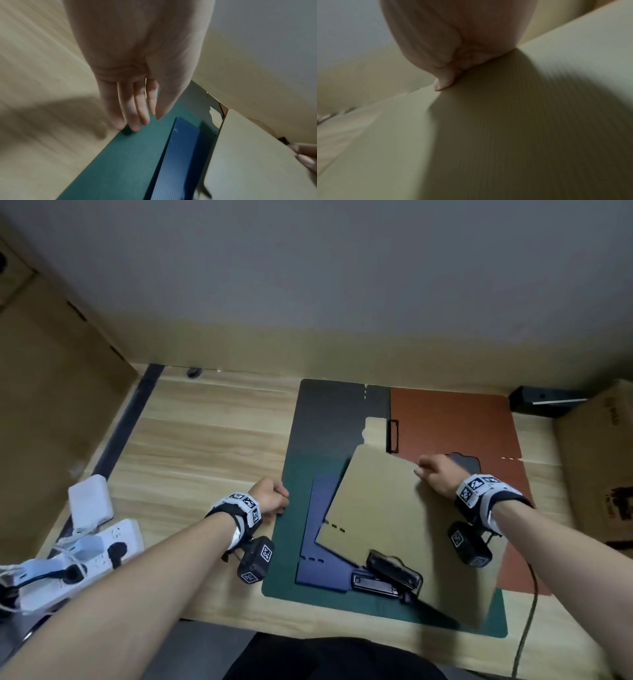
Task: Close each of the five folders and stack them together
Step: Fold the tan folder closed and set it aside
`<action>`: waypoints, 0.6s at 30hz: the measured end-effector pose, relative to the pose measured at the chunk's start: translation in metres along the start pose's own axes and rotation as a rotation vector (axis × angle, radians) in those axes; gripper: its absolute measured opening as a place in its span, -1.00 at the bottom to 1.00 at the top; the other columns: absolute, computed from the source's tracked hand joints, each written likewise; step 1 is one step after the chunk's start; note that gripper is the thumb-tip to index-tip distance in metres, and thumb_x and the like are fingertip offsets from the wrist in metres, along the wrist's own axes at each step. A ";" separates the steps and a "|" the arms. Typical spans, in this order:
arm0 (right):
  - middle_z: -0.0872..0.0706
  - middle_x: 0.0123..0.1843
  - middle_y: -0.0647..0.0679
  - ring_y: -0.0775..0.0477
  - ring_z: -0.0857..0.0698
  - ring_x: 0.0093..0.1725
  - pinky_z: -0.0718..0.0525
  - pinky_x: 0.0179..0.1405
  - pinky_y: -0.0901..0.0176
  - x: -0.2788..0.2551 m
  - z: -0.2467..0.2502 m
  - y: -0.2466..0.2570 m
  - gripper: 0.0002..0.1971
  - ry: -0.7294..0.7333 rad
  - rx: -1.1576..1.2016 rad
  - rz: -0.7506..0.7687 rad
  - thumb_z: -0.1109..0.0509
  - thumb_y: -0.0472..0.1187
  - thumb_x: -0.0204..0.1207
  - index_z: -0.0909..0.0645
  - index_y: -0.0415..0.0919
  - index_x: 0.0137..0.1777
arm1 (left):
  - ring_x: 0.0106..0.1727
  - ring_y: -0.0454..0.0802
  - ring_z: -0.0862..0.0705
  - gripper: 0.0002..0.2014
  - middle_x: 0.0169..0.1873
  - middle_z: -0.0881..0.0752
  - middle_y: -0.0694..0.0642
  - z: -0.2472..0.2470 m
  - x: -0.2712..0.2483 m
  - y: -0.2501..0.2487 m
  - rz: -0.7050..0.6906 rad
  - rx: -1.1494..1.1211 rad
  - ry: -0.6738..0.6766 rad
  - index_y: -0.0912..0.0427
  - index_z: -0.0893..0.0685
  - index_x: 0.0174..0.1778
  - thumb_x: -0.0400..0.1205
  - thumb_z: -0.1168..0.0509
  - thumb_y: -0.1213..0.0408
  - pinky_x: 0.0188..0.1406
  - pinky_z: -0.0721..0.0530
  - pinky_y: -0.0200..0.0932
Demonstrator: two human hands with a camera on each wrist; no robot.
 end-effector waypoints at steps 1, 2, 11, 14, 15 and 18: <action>-0.76 0.11 -0.17 -0.24 -0.71 0.16 -0.61 0.29 -0.21 -0.001 -0.008 0.003 -0.75 0.046 -0.037 0.003 -0.24 -0.11 0.69 -0.65 -0.21 0.19 | -0.31 0.08 -0.73 -0.91 -0.23 -0.74 0.20 -0.005 -0.001 0.003 0.009 -0.008 0.010 0.17 -0.65 -0.12 0.56 -0.40 0.44 -0.47 -0.59 -0.12; -0.75 0.16 -0.18 -0.24 -0.70 0.18 -0.60 0.32 -0.23 -0.001 -0.017 0.006 -0.72 0.083 -0.053 0.012 -0.24 -0.11 0.69 -0.64 -0.23 0.25 | -0.28 0.06 -0.74 -0.93 -0.22 -0.75 0.19 -0.010 -0.003 0.007 0.022 -0.021 0.023 0.18 -0.66 -0.10 0.57 -0.42 0.39 -0.45 -0.60 -0.12; -0.76 0.05 -0.24 -0.27 -0.70 0.08 -0.64 0.17 -0.15 0.016 -0.071 0.031 -0.81 0.062 -0.073 0.143 -0.27 -0.20 0.67 -0.66 -0.26 0.12 | -0.18 0.07 -0.70 -0.68 -0.12 -0.75 0.14 -0.070 -0.016 0.015 0.033 0.045 -0.036 0.13 -0.60 -0.02 0.48 -0.54 0.08 -0.20 -0.75 -0.03; -0.73 0.06 -0.19 -0.24 -0.68 0.06 -0.64 0.12 -0.12 0.020 -0.076 0.034 -0.82 -0.016 -0.110 0.154 -0.28 -0.16 0.67 -0.66 -0.24 0.08 | -0.20 0.11 -0.65 -0.66 -0.31 -0.66 0.06 -0.078 -0.018 0.014 0.028 0.093 -0.085 0.09 -0.53 -0.36 0.45 -0.55 0.02 -0.12 -0.63 -0.10; -0.71 0.07 -0.20 -0.25 -0.67 0.07 -0.62 0.12 -0.13 0.021 -0.078 0.036 -0.81 -0.026 -0.103 0.166 -0.28 -0.16 0.67 -0.66 -0.27 0.08 | -0.20 0.15 -0.69 -0.65 -0.34 -0.70 0.09 -0.080 -0.017 0.014 0.023 0.077 -0.077 0.13 -0.57 -0.39 0.43 -0.55 0.00 -0.14 -0.61 -0.11; -0.63 0.07 -0.20 -0.25 -0.62 0.09 -0.58 0.16 -0.15 0.022 -0.078 0.040 -0.78 -0.055 -0.058 0.179 -0.29 -0.15 0.67 -0.64 -0.32 0.05 | -0.12 0.16 -0.79 -0.73 -0.19 -0.82 0.17 -0.082 -0.011 0.013 0.009 -0.076 -0.066 0.21 -0.69 -0.27 0.43 -0.56 0.10 0.07 -0.77 0.09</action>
Point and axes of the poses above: each hand's wrist, its own x-axis towards the middle knuckle, its own z-axis out of the back of the hand, y = z × x, the point moved 3 cm from there along x, towards the middle knuckle
